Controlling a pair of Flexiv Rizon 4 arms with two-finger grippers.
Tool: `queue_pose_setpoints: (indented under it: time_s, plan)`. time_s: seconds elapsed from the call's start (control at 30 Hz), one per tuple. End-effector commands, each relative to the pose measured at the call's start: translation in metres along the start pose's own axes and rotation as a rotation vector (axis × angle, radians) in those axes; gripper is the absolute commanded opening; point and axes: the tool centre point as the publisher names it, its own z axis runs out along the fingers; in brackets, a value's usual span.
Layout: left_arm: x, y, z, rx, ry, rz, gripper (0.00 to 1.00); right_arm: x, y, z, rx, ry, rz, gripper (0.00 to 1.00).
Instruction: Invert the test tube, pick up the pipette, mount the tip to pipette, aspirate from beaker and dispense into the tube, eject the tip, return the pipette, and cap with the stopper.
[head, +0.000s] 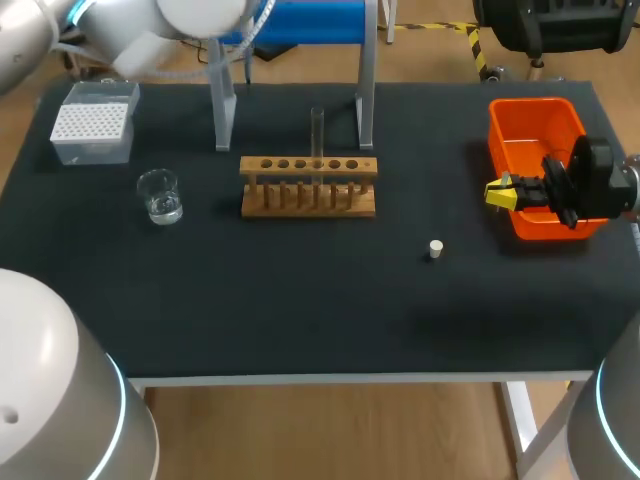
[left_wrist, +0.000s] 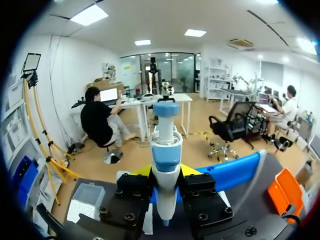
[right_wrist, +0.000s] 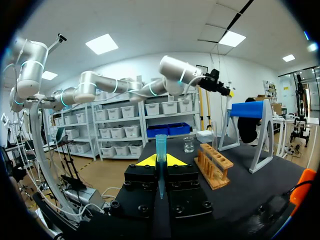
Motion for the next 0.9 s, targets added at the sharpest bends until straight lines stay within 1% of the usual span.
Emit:
queue_pose_setpoints:
  time_s: [0.03,0.07,0.17,0.23,0.27,0.33,0.37,0.4,0.43,0.5,0.53,0.57,0.9]
  plan:
    - [-0.011,-0.003,-0.014,-0.018,0.121,0.023,0.00,0.000,0.000,-0.001,0.001,0.002,0.000,0.00]
    - [-0.010,-0.003,-0.016,-0.024,0.146,0.041,0.00,0.000,0.000,-0.001,0.001,0.002,0.000,0.00]
    - [-0.008,-0.004,-0.022,-0.039,0.253,0.086,0.00,0.000,0.000,-0.001,0.001,0.002,0.000,0.00]
    - [-0.008,-0.004,-0.027,-0.043,0.288,0.109,0.00,0.000,0.000,-0.001,0.001,0.002,0.000,0.00]
    - [-0.008,-0.004,-0.030,-0.042,0.335,0.114,0.00,0.000,0.000,-0.001,0.001,0.002,0.000,0.00]
    - [-0.008,-0.004,-0.035,-0.045,0.377,0.134,0.00,0.000,0.000,-0.001,0.001,0.002,0.000,0.00]
    - [-0.008,-0.004,-0.039,-0.042,0.424,0.143,0.00,0.000,0.000,-0.001,0.001,0.002,0.000,0.00]
    - [-0.007,-0.004,-0.042,-0.040,0.449,0.160,0.00,0.000,0.000,-0.001,0.001,0.002,0.000,0.00]
    - [-0.007,-0.004,-0.044,-0.048,0.448,0.178,0.00,0.000,0.000,-0.001,0.001,0.002,0.000,0.00]
    - [-0.005,-0.004,-0.052,-0.046,0.499,0.203,0.00,0.000,0.000,-0.001,0.001,0.002,0.000,0.00]
    - [-0.005,-0.004,-0.054,-0.054,0.499,0.218,0.00,0.000,0.000,-0.001,0.001,0.002,0.000,0.00]
    - [-0.005,-0.004,-0.057,-0.056,0.523,0.226,0.00,0.000,0.000,-0.001,0.001,0.002,0.000,0.00]
    - [-0.005,-0.004,-0.057,-0.056,0.523,0.226,0.00,0.000,0.000,-0.001,0.001,0.002,0.000,0.00]
